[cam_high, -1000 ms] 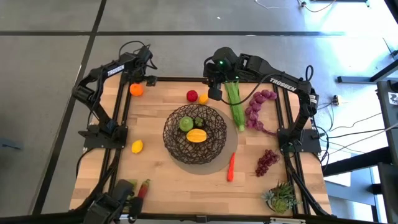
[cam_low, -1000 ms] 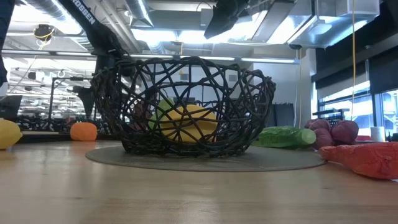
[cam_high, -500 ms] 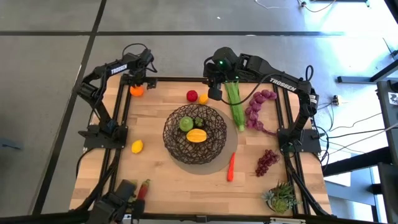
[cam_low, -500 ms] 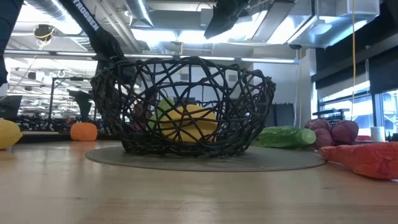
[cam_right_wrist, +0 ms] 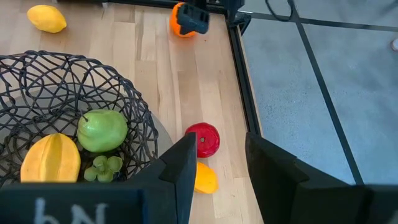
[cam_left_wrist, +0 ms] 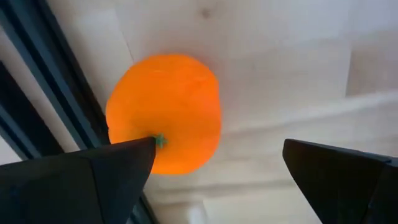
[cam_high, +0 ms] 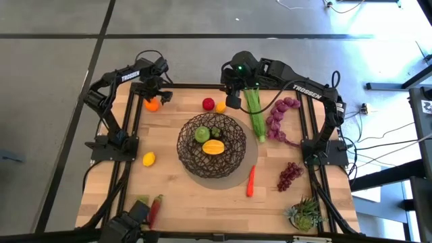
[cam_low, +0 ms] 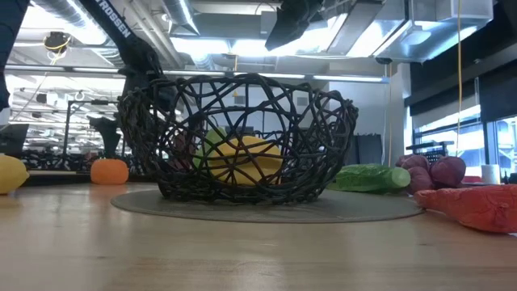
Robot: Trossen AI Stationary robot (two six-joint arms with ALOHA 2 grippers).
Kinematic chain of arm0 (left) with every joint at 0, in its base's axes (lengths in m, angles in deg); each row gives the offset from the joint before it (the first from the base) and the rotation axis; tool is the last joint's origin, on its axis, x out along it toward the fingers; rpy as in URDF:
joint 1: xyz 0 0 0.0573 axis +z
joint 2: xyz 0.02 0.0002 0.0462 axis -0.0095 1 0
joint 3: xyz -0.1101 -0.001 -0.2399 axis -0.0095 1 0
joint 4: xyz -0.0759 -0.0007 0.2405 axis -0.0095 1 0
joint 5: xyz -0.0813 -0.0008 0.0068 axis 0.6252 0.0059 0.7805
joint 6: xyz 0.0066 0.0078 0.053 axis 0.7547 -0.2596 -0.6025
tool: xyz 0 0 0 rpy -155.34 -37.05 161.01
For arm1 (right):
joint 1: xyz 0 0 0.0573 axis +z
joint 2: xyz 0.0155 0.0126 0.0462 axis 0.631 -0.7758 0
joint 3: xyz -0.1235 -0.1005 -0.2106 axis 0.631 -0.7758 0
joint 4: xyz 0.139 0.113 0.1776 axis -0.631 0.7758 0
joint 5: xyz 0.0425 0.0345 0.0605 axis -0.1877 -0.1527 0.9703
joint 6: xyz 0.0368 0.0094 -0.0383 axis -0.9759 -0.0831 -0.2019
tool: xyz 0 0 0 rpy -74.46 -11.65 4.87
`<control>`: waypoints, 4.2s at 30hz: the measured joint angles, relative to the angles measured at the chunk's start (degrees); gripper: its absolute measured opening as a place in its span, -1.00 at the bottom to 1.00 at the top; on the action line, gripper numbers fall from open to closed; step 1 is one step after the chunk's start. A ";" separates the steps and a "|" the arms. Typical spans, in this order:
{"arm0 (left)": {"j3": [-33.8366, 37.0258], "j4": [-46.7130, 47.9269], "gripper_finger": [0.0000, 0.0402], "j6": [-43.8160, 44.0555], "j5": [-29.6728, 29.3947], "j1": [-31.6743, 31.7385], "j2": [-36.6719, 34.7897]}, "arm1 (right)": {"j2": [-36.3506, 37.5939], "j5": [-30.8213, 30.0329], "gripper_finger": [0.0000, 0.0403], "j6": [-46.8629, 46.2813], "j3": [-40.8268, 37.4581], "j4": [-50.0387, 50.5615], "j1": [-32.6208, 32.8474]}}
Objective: Build produce basket
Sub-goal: Put the orange into the wire basket
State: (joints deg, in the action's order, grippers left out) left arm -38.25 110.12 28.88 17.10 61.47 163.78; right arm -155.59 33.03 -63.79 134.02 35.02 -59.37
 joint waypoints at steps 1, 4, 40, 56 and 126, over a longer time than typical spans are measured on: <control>0.04 0.00 0.74 -0.26 -0.48 -0.41 0.00 | 0.00 0.00 -0.34 0.00 0.00 0.00 0.00; 0.33 -0.46 0.74 -0.41 -4.13 -1.46 -1.03 | 0.00 0.00 -0.34 0.00 0.00 -0.02 0.00; -1.61 -0.08 0.74 -2.95 -11.32 -0.52 3.77 | 0.00 0.00 -0.34 0.00 0.00 0.00 0.02; -1.66 -2.78 0.74 -2.32 -11.60 -0.61 5.88 | 0.00 0.00 -0.34 0.00 0.00 -0.02 0.02; -1.72 4.46 0.27 -0.73 -11.94 -2.47 5.75 | 0.00 0.00 -0.34 -0.02 0.02 -0.02 0.00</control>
State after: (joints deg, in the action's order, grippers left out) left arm -39.97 114.58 28.14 5.15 59.01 169.53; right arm -155.59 33.03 -63.81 134.04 34.99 -59.37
